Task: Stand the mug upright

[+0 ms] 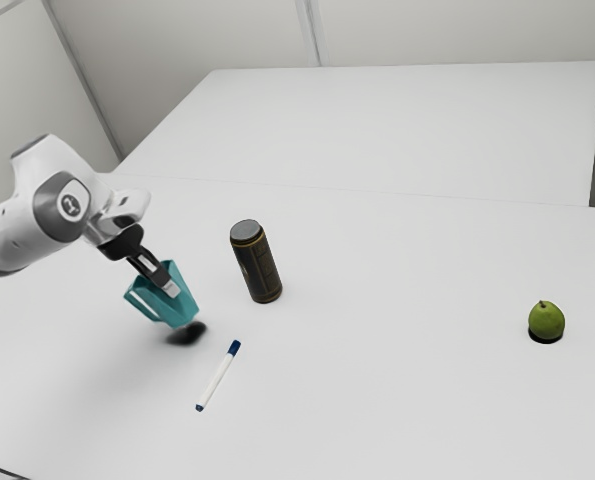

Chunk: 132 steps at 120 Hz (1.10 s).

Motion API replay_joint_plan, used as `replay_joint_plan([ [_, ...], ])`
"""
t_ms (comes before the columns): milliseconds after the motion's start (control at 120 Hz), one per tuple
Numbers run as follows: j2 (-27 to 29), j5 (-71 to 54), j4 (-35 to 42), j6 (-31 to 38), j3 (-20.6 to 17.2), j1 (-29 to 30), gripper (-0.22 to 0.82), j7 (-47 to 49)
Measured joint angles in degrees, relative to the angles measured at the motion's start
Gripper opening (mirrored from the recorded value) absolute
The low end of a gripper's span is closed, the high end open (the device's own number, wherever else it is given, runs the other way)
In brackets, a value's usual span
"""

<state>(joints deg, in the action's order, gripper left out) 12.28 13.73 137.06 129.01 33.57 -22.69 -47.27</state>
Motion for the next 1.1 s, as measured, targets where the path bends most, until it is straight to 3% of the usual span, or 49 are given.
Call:
replay_joint_plan([
  [517,-1.43,-11.53,0.28,6.85,-4.30,-2.44,-0.18,6.69],
  [1100,-5.27,-16.61,-0.02,11.29,-5.88,-5.13,-0.18,11.82],
])
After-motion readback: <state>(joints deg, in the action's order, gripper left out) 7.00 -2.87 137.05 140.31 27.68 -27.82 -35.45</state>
